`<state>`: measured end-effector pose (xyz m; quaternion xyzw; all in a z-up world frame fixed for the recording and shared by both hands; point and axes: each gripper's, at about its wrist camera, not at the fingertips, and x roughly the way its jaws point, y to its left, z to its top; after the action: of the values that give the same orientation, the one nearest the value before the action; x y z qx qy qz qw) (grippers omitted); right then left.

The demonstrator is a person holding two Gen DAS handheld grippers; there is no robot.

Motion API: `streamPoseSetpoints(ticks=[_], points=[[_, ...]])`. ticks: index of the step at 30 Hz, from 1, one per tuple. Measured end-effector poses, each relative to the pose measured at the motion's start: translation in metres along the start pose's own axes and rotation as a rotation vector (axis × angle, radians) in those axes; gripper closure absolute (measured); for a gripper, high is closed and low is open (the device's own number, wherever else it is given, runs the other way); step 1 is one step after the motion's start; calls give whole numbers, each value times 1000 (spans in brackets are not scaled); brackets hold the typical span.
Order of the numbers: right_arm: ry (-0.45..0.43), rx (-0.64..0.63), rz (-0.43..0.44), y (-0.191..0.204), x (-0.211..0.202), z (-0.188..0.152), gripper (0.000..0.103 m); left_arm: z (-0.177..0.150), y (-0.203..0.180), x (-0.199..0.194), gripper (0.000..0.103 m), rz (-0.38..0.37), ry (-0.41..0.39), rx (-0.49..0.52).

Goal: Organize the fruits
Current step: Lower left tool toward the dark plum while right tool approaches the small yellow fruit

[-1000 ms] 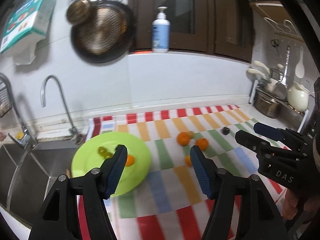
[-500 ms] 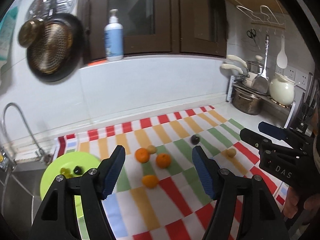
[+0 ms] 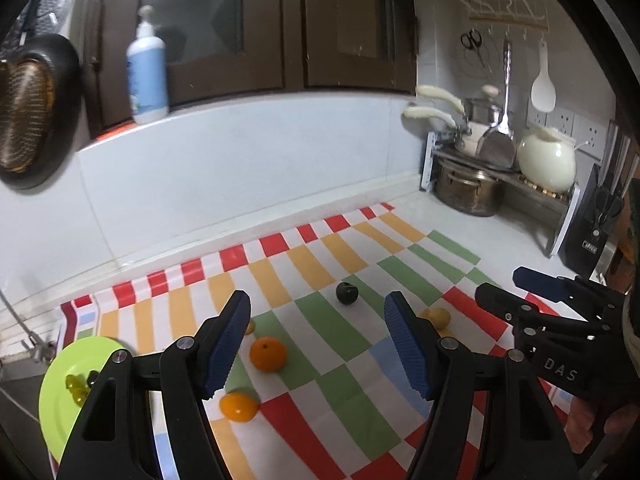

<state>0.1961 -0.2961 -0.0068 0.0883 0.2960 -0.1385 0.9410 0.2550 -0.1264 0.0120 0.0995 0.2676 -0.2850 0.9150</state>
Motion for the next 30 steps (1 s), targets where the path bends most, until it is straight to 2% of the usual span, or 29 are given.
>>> streamPoseSetpoints(ticks=[17, 30], points=[[136, 70, -47, -22, 70, -20, 46, -4, -10, 91, 34, -44, 126, 43], [212, 99, -63, -33, 113, -32, 46, -10, -17, 155, 35, -38, 222, 14]])
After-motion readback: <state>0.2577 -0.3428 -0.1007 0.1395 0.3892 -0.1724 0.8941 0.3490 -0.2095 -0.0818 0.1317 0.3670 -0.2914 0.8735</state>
